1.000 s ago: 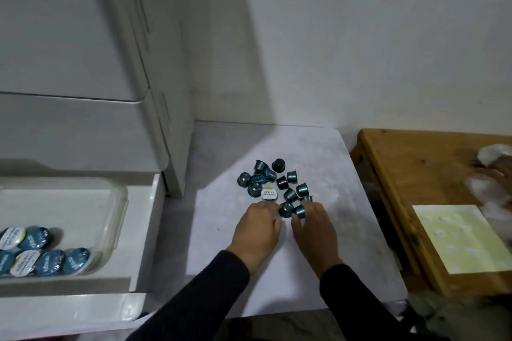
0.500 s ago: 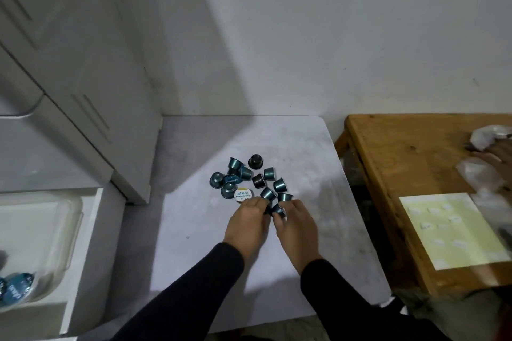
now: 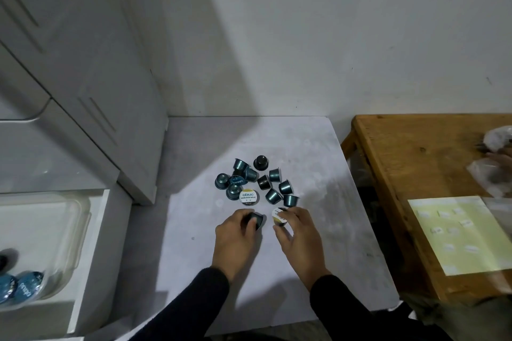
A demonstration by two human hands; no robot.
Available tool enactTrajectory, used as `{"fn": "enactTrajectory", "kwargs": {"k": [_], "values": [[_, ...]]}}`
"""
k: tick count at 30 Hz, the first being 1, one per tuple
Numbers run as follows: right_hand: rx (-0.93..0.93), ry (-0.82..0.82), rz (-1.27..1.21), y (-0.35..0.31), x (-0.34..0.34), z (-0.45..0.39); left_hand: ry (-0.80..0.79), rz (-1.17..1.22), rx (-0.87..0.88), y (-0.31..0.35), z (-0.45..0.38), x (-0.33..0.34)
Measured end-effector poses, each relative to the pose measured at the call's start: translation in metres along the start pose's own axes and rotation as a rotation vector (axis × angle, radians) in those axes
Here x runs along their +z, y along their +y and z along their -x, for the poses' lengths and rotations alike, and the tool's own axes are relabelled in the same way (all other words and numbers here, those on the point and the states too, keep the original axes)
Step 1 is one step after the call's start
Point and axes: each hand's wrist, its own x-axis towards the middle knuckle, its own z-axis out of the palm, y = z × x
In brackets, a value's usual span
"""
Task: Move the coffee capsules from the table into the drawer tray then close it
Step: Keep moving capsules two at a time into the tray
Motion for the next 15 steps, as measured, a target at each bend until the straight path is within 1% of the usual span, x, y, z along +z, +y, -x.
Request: {"fn": "enactTrajectory", "kwargs": {"k": [7, 11, 15], "values": [[0.043, 0.067, -0.088, -0.003, 0.004, 0.000, 0.049, -0.036, -0.064, -0.006, -0.002, -0.010], [0.090, 0.067, -0.073, -0.008, 0.004, 0.000, 0.056, -0.033, 0.015, -0.002, 0.002, -0.009], [0.197, 0.020, -0.039, -0.012, 0.002, 0.000, 0.044, -0.136, 0.085, 0.000, 0.002, -0.007]]}}
